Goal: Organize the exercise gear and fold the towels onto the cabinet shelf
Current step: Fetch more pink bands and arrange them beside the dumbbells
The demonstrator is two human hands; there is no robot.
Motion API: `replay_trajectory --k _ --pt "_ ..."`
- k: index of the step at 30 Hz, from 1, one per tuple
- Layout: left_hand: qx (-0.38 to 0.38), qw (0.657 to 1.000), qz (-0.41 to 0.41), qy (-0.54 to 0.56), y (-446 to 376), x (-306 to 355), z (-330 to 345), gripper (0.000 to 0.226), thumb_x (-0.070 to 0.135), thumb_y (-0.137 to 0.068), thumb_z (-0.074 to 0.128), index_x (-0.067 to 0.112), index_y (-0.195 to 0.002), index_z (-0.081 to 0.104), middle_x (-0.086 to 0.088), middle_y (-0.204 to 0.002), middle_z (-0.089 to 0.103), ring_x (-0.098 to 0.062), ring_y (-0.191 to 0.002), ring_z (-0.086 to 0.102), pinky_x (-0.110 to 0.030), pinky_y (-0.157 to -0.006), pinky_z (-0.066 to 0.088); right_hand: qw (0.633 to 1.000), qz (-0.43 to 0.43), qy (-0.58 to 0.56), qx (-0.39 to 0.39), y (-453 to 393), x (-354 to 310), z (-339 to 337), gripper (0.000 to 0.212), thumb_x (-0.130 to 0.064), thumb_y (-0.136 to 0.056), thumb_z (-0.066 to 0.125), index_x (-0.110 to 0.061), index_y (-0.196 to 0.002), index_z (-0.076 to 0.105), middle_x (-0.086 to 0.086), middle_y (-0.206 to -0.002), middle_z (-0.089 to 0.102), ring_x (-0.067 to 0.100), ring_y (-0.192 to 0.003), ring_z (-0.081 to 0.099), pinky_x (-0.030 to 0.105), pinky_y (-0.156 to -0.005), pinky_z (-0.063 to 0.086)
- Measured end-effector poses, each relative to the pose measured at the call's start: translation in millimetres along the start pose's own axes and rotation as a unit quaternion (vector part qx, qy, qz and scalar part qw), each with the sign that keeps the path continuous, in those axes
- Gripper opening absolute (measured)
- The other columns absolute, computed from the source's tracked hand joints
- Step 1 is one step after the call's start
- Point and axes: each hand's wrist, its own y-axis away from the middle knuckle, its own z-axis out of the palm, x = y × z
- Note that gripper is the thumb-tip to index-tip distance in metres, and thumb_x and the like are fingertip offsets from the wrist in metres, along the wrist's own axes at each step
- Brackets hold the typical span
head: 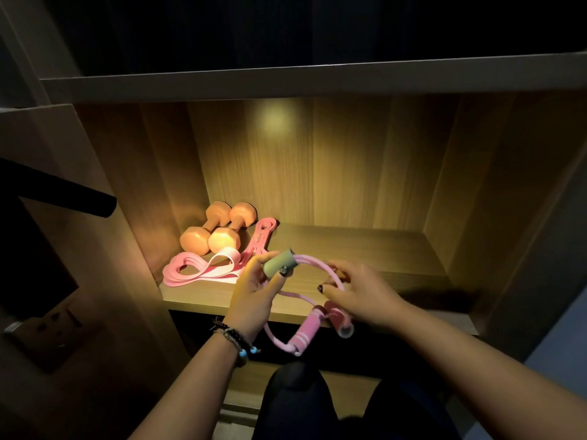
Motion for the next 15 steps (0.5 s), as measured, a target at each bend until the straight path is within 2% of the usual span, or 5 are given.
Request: replay_trajectory --k 2,4,8,13,15 --pt "0.047 0.993 -0.052 0.094 -4 4 -2 0.028 0.005 -0.091 0.057 0.017 -0.117 0.059 -0.005 -0.113 0.068 -0.020 -0.111 0.063 -0.047 -0.095 0.047 0.998 0.007 -0.056 -0.027 3 0 6 0.081 -0.036 -0.081 0.069 -0.025 -0.148 0.026 -0.009 -0.109 0.065 0.008 -0.097 0.064 0.030 -0.091 0.050" --pt "0.083 0.977 -0.091 0.174 -7 9 -7 0.038 0.015 -0.085 0.063 0.015 -0.123 0.058 -0.004 -0.113 0.069 -0.023 -0.117 0.059 -0.056 -0.096 0.045 0.996 -0.009 -0.080 -0.036 7 1 13 0.090 -0.046 -0.074 0.070 -0.029 -0.147 0.021 -0.007 -0.117 0.064 0.009 -0.107 0.060 0.034 -0.100 0.044" --pt "0.126 0.933 -0.125 0.315 -9 10 -18 0.059 0.023 -0.075 0.067 0.010 -0.131 0.053 -0.010 -0.125 0.064 -0.027 -0.123 0.055 -0.065 -0.098 0.042 0.992 -0.124 -0.025 -0.007 16 -3 29 0.047 -0.045 -0.075 0.070 -0.026 -0.116 0.056 -0.007 -0.109 0.061 0.010 -0.102 0.056 0.040 -0.093 0.047" --pt "0.156 0.875 -0.205 0.409 -13 -1 -27 0.032 0.028 -0.095 0.052 0.004 -0.111 0.064 -0.015 -0.106 0.072 -0.028 -0.092 0.072 -0.058 -0.080 0.055 0.962 -0.238 0.129 -0.034 16 -7 47 0.055 -0.042 -0.077 0.066 -0.029 -0.127 0.046 -0.010 -0.127 0.050 0.008 -0.125 0.040 0.035 -0.112 0.024" --pt "0.184 0.866 -0.249 0.392 -14 -4 -28 0.035 0.025 -0.102 0.040 0.002 -0.115 0.062 -0.018 -0.107 0.070 -0.030 -0.092 0.070 -0.058 -0.086 0.053 0.959 -0.241 0.146 -0.021 13 -10 52 0.047 -0.039 -0.080 0.063 -0.030 -0.124 0.048 -0.011 -0.125 0.053 0.005 -0.123 0.040 0.038 -0.113 0.020"
